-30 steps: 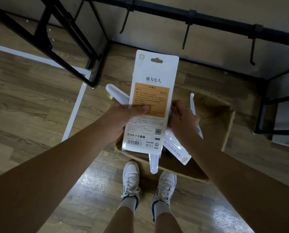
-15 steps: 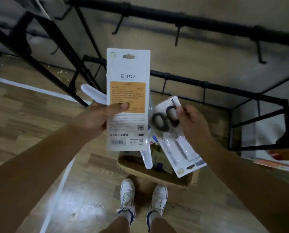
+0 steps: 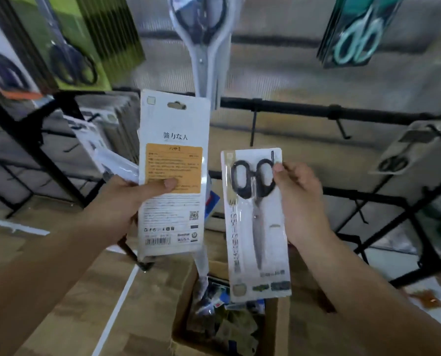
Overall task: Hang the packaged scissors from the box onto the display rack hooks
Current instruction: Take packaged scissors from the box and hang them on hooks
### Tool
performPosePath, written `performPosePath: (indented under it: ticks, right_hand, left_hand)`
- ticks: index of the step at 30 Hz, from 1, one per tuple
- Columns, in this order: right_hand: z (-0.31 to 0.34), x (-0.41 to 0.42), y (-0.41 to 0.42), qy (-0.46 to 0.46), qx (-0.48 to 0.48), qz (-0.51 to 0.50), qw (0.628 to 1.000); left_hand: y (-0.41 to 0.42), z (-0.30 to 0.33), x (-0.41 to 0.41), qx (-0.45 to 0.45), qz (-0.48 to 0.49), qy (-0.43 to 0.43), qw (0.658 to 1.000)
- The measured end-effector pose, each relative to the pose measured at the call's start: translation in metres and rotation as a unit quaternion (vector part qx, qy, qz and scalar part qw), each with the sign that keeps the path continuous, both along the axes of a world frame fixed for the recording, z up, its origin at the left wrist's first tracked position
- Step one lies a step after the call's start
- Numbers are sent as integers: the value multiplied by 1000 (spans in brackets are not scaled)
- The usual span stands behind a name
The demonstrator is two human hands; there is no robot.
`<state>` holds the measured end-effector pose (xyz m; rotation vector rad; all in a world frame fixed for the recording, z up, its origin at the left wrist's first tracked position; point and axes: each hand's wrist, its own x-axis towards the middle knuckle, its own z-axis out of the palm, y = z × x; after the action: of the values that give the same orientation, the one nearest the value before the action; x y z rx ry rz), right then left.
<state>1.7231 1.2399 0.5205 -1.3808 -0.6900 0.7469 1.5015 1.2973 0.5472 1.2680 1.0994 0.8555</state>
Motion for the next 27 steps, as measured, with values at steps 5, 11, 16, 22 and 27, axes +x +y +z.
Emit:
performPosePath:
  ticks: [5, 11, 16, 22, 27]
  right_hand:
    - [53, 6, -12, 39, 45, 48, 997]
    - [100, 19, -21, 86, 99, 75, 989]
    - [119, 37, -30, 188, 113, 46, 975]
    - [125, 50, -42, 279, 188, 22, 942]
    - [114, 32, -37, 363, 227, 31, 904]
  left_hand:
    - [-17, 35, 6, 23, 13, -11, 1000]
    - [-37, 52, 18, 39, 25, -20, 999]
    - [-48, 52, 17, 31, 54, -39, 997]
    - [-47, 48, 7, 0, 149, -84, 985]
    - [-48, 48, 13, -22, 176, -125, 976]
